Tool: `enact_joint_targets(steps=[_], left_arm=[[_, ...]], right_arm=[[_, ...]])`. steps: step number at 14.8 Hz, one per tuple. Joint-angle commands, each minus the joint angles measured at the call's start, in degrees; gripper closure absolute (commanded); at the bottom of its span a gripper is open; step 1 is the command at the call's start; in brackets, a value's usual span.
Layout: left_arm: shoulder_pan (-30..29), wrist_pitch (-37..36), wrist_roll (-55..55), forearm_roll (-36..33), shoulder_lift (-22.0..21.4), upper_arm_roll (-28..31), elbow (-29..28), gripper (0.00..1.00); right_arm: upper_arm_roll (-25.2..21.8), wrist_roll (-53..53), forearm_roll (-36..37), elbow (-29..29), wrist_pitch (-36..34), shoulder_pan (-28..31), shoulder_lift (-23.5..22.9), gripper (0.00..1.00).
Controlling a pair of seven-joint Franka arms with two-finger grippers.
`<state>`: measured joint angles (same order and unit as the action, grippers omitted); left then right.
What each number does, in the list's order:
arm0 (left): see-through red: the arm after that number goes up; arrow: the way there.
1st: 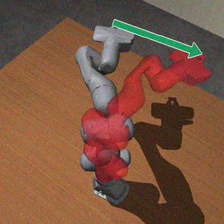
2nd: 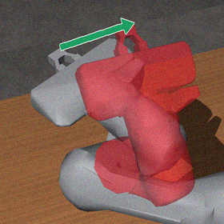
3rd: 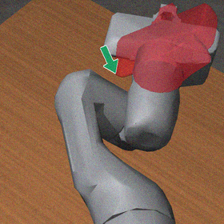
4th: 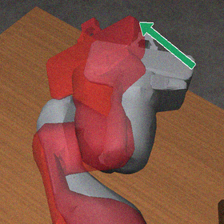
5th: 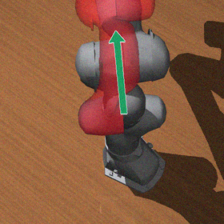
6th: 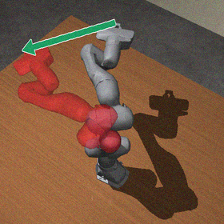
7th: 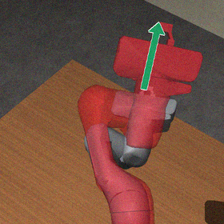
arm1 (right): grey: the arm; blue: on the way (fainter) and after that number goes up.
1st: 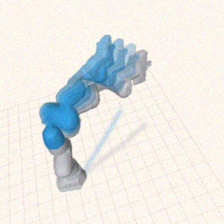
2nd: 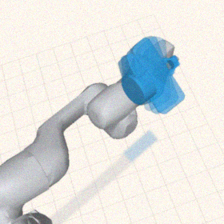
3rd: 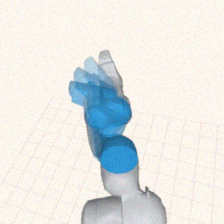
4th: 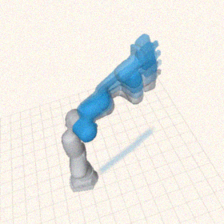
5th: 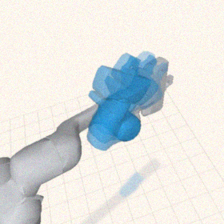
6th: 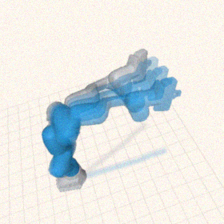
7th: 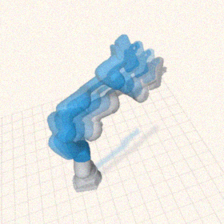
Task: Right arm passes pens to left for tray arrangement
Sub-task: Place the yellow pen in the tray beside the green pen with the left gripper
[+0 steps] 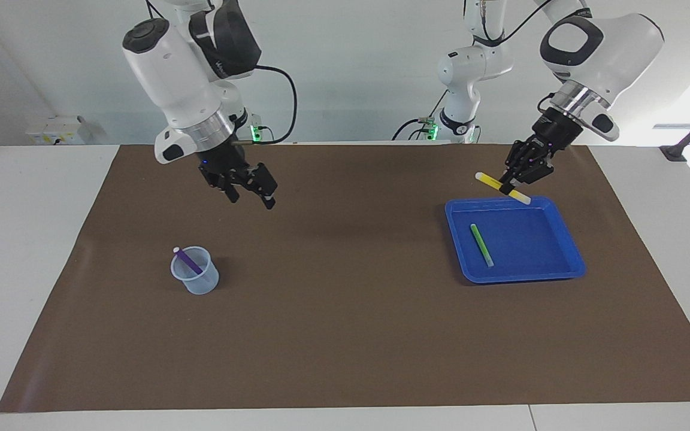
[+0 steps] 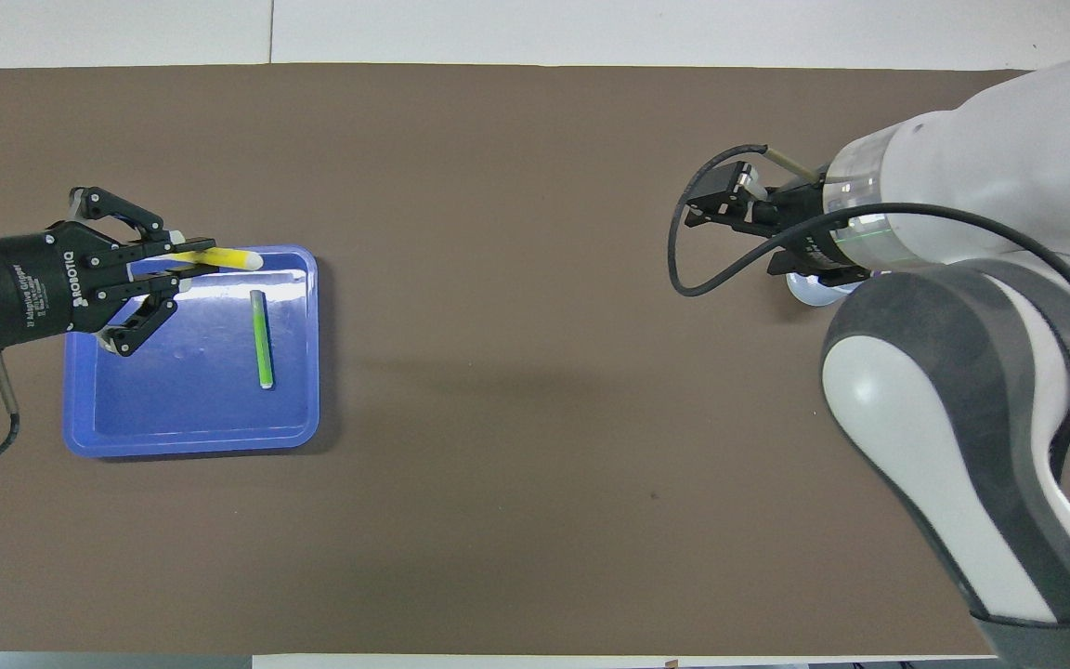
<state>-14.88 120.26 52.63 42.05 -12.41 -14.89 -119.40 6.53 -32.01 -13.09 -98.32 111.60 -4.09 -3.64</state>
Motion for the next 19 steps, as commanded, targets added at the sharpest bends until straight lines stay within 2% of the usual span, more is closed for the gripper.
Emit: enact_joint_targets(steps=[1, 3, 7, 11, 13, 16, 19], left_arm=[[-3.13, -2.13, -12.33, -5.63, 2.38, -0.4, -0.31, 1.0], [-3.58, -2.66, -21.03, -10.65, 4.58, -0.4, -0.22, 1.0], [-2.88, -2.93, -38.61, -26.0, 10.9, -0.4, -0.22, 1.0], [0.18, -2.32, -45.51, -39.99, 16.79, -0.49, -0.22, 1.0], [0.9, -1.53, -45.42, -42.83, 19.34, -0.49, -0.31, 1.0], [1.43, -0.82, -45.42, -45.9, 21.28, -0.49, -0.31, 1.0], [1.61, 1.02, -45.33, -46.0, 23.48, -0.49, -0.31, 1.0]], right_arm=[[-4.32, 2.91, 1.22, -6.26, 1.34, 0.13, 3.55, 0.0], [-6.53, 5.71, 3.32, -9.42, 4.66, 0.22, 4.34, 0.0], [-11.79, 14.76, 5.27, -15.22, 11.69, 0.22, 5.05, 0.0], [-14.79, 15.4, 5.27, -22.88, 22.68, 0.22, 4.52, 0.0], [-14.8, 14.96, 5.27, -23.41, 23.31, 0.31, 3.65, 0.02], [-14.62, 14.78, 4.3, -23.67, 24.44, 0.31, 2.68, 0.1], [-14.62, 15.04, 4.04, -25.52, 27.44, 0.31, 2.42, 0.1]])
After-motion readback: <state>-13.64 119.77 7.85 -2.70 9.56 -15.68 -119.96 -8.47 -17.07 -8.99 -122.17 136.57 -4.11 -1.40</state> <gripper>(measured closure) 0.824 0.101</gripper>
